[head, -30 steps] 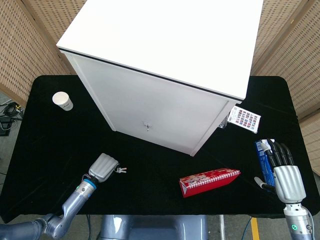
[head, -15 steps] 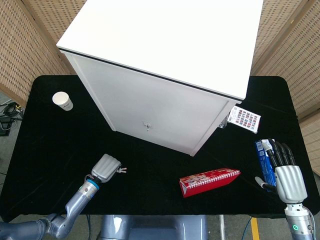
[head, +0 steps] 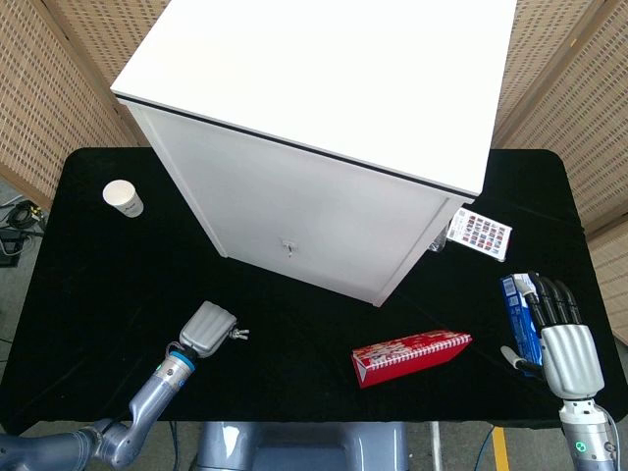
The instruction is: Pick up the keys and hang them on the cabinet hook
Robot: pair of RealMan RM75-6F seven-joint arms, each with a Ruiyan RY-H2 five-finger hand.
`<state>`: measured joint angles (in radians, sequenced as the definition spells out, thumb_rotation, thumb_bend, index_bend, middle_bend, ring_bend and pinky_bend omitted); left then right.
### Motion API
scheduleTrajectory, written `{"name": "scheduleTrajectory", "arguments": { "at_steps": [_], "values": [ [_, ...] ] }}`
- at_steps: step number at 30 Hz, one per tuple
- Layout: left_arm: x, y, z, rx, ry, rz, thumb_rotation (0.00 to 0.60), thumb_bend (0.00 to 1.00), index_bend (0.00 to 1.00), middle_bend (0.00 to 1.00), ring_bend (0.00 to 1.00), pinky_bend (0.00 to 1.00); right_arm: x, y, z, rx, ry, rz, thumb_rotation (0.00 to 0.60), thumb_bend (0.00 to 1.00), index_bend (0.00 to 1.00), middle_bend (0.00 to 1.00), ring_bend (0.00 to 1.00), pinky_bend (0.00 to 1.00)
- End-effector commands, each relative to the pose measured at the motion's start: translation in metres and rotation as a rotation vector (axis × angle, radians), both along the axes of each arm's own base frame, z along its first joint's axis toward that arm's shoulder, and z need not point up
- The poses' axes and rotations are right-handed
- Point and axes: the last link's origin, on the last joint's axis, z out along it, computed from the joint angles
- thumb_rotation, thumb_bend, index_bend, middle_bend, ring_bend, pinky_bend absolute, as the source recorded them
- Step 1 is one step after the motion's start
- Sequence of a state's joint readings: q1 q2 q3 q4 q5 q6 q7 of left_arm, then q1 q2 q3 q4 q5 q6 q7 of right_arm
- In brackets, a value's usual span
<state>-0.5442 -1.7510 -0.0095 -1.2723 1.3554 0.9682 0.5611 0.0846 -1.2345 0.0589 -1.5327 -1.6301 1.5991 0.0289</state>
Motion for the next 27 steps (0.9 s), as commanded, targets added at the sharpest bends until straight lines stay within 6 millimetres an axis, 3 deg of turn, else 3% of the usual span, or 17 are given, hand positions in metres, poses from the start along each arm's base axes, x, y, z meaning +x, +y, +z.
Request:
{"name": "scheduleTrajectory", "arguments": {
  "at_steps": [1, 27],
  "values": [
    [-0.0002, 0.0, -0.0011, -0.003, 0.002, 0.001, 0.6, 0.4, 0.52, 0.93, 0.91, 0.79, 0.0001, 0.0001, -0.0002, 0.0, 0.001, 0.001, 0.6, 0.1, 0.08, 0.0, 0.0, 0.0],
    [0.0011, 0.0005, -0.0002, 0.019, 0.006, -0.029, 0.6, 0.46, 0.54, 0.93, 0.91, 0.79, 0.0014, 0.0011, -0.0018, 0.014, -0.006, 0.006, 0.6, 0.1, 0.08, 0.0, 0.0, 0.0]
  ]
}}
